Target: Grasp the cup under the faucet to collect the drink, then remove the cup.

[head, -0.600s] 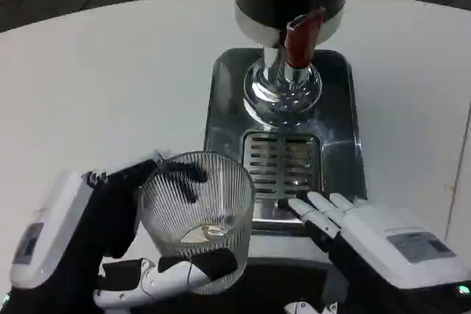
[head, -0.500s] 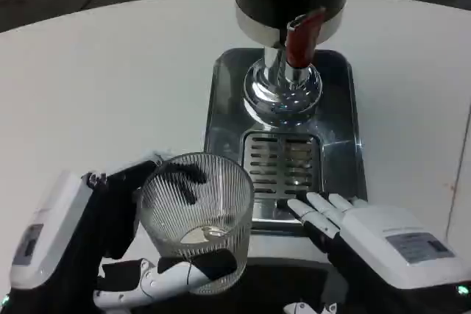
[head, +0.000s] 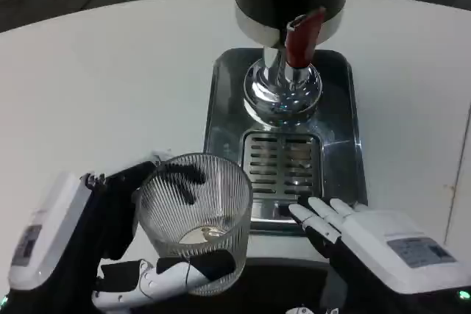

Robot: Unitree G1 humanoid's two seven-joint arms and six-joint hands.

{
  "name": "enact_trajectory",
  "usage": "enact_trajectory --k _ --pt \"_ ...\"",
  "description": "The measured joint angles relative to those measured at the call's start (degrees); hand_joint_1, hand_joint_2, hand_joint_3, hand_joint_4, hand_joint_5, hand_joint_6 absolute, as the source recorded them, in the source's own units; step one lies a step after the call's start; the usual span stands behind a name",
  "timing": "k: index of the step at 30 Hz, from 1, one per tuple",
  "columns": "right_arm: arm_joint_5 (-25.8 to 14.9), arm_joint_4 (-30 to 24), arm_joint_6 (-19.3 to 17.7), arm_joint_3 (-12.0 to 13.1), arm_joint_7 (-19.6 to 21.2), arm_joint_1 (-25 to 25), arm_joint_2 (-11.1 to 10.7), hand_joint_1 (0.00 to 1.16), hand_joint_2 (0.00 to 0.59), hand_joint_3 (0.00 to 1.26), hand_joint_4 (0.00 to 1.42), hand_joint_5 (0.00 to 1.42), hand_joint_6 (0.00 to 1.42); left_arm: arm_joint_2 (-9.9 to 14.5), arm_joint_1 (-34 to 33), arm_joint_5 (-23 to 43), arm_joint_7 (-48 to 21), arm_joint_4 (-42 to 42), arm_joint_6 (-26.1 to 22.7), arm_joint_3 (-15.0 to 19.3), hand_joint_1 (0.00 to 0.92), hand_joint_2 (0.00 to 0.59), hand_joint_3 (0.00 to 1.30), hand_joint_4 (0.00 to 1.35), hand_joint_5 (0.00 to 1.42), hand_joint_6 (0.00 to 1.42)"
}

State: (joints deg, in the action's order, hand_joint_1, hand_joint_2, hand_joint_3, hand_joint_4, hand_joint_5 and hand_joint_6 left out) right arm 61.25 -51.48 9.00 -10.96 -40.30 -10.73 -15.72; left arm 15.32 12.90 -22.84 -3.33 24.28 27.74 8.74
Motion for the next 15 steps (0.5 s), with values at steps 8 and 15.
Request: enact_trajectory --k 8,15 --pt "0.00 -0.57 0.01 1.13 -0.01 -0.62 0.13 0.36 0.375 0.06 0.00 0.00 0.00 -0.01 -0.29 0.01 0.00 -0.02 0.00 -0.03 0.488 0.258 1.03 1.24 1.42 1.42" --pt "-0.01 -0.90 0.02 2.16 0.00 -1.07 0.47 0.36 0.375 0.06 0.00 0.00 0.00 0.00 -3.31 -0.13 0.50 -1.85 -0.01 0.00 0.488 0.258 1.03 1.24 1.42 1.42"
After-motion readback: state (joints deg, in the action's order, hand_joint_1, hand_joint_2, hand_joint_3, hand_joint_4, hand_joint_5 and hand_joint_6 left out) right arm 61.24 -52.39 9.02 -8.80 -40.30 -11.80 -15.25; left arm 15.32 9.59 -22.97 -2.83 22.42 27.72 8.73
